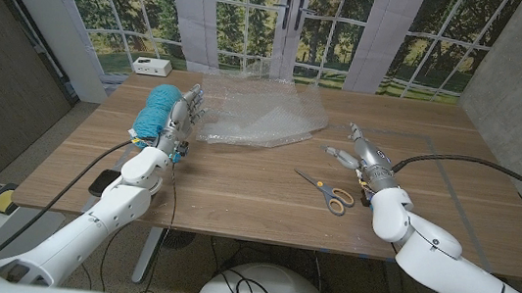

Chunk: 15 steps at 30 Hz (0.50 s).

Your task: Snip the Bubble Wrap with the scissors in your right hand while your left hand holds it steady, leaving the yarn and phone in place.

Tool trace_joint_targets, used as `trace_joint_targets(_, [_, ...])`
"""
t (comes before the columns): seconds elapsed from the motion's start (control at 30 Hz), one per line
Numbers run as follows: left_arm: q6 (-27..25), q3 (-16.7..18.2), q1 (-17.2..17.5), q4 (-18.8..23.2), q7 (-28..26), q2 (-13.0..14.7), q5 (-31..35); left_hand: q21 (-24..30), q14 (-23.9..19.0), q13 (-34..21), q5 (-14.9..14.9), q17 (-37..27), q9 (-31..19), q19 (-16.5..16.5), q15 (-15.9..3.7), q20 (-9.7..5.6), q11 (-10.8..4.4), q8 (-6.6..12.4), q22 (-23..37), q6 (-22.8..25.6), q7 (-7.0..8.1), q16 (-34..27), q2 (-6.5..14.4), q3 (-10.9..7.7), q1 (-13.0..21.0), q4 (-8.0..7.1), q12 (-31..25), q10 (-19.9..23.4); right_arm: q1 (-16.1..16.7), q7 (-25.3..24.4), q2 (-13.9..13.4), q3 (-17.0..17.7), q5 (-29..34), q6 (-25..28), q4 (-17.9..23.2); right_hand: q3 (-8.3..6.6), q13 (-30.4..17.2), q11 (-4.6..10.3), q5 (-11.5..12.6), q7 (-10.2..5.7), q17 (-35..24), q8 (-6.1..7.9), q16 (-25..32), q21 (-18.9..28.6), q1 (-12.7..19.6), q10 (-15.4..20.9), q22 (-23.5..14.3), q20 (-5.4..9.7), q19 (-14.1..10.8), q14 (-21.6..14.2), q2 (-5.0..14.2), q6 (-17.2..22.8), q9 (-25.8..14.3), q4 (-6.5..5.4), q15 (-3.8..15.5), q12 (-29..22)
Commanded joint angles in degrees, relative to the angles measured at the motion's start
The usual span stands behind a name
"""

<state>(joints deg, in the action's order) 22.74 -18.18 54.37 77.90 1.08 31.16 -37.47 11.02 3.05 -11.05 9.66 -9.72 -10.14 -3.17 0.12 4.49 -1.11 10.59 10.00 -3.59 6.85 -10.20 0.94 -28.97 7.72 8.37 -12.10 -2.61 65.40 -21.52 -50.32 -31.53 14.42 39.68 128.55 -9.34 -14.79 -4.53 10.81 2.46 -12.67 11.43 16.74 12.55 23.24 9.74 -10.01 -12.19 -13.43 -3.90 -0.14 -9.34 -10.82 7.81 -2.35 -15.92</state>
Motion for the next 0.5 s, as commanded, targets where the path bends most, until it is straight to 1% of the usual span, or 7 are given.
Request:
trace_joint_targets(0.03, [-0.3, 0.0, 0.2, 0.3, 0.6, 0.3, -0.4, 0.3, -0.3, -0.1, 0.2, -0.3, -0.1, -0.2, 0.13, 0.10, 0.12, 0.21, 0.1, 0.4, 0.02, -0.3, 0.0, 0.19, 0.7, -0.09, -0.2, 0.2, 0.2, 0.8, -1.2, -0.7, 0.6, 1.5, 1.3, -0.18, -0.2, -0.18, -0.1, 0.08, -0.1, 0.00, 0.4, 0.4, 0.1, 0.3, -0.2, 0.10, -0.6, -0.3, 0.15, -0.3, -0.1, -0.19, -0.08, 0.0])
trace_joint_targets(0.17, [-0.4, -0.1, 0.3, 0.4, 0.6, 0.3, -0.3, 0.2, -0.3, -0.1, 0.2, -0.3, -0.1, -0.2, 0.14, 0.10, 0.13, 0.20, 0.1, 0.4, 0.02, -0.3, 0.0, 0.20, 0.7, -0.09, -0.2, 0.2, 0.6, 1.0, -1.7, -0.4, 0.1, 0.6, 1.2, -0.13, -0.3, -0.15, -0.1, 0.03, -0.1, 0.10, 0.4, 0.4, 0.1, 0.3, -0.2, 0.07, -0.8, -0.3, 0.10, 0.0, -0.1, -0.20, -0.10, 0.0])
trace_joint_targets(0.27, [-0.6, 0.0, 0.4, 0.6, 0.6, 0.5, -0.4, 0.2, -0.3, -0.1, 0.2, -0.3, -0.1, -0.2, 0.16, 0.07, 0.17, 0.20, 0.1, 0.4, 0.02, -0.3, 0.0, 0.21, 0.8, -0.09, -0.2, 0.2, 0.9, 1.3, -2.3, -0.1, -0.3, -0.5, 1.1, -0.08, -0.3, -0.24, -0.1, -0.33, -0.2, 0.11, 0.3, 0.4, 0.0, 0.2, -0.2, 0.04, -0.9, -0.2, 0.04, 0.0, -0.1, -0.22, -0.13, 0.0])
trace_joint_targets(0.5, [-0.7, 0.1, 0.7, 0.9, 0.4, 0.6, -0.5, 0.2, -0.3, -0.1, 0.2, -0.3, -0.1, -0.2, 0.14, 0.08, 0.16, 0.19, 0.1, 0.4, -0.05, -0.3, 0.0, 0.22, 0.8, -0.08, -0.2, 0.1, 1.0, 2.0, -3.3, -0.1, -0.2, -2.2, 0.8, 0.05, -0.4, -0.14, -0.1, -0.37, -0.3, 0.23, 0.4, 0.4, -0.2, 0.3, -0.3, 0.00, -1.0, -0.2, -0.02, 0.3, -0.1, -0.34, -0.09, 0.0])
